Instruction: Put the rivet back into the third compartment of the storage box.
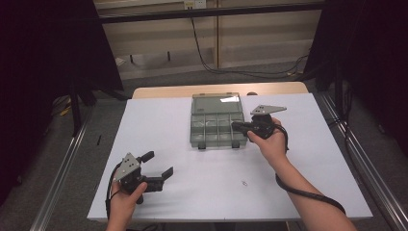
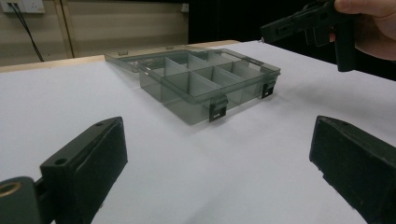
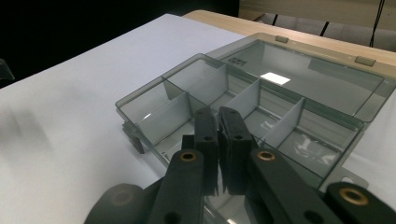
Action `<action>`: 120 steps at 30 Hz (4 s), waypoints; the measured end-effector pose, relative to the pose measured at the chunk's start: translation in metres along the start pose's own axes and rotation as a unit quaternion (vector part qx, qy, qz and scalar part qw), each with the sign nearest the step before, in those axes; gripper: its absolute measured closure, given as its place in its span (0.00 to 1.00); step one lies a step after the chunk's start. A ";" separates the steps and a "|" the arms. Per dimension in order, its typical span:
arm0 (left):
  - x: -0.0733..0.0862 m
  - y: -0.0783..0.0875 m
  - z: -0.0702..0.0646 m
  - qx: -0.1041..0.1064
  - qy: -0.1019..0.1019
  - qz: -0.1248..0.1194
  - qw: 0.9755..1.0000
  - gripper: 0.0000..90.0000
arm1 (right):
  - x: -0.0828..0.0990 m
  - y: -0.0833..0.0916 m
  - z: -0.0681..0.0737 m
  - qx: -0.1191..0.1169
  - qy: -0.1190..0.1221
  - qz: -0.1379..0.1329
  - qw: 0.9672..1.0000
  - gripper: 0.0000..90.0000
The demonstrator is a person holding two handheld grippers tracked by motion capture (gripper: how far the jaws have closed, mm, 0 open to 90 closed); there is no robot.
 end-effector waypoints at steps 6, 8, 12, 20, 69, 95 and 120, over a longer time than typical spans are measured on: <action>0.000 -0.001 0.000 -0.001 0.001 0.000 1.000 0.05 | -0.003 -0.003 -0.006 0.008 0.001 0.002 1.000 0.97; 0.000 -0.001 0.000 0.003 0.000 0.002 1.000 0.05 | -0.004 -0.005 -0.007 0.010 0.001 0.000 1.000 0.97; 0.001 -0.001 -0.001 0.002 -0.001 0.003 1.000 0.05 | -0.007 -0.009 -0.009 0.015 -0.005 -0.002 1.000 0.97; 0.001 -0.001 -0.001 0.000 0.005 0.002 1.000 0.05 | -0.010 -0.019 -0.012 0.021 -0.007 -0.001 1.000 0.97; 0.001 -0.001 0.002 0.006 0.002 0.000 1.000 0.05 | -0.005 -0.068 -0.025 0.056 0.004 0.028 0.998 0.89; 0.002 -0.002 0.000 0.004 0.002 0.002 1.000 0.05 | 0.004 -0.022 -0.001 0.006 0.010 0.000 1.000 0.65; 0.003 -0.004 -0.002 0.003 0.007 0.001 1.000 0.05 | 0.019 0.012 0.015 -0.038 0.014 -0.006 0.999 0.31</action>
Point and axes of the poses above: each handheld gripper's, and its own axes: y roughly backward along the jaws, x roughly out of its underside, z roughly to its left, the point moved 2 cm from there along -y, roughly forward along the jaws, and after that the axes turned 11 degrees about -z, right-handed, at the moved point
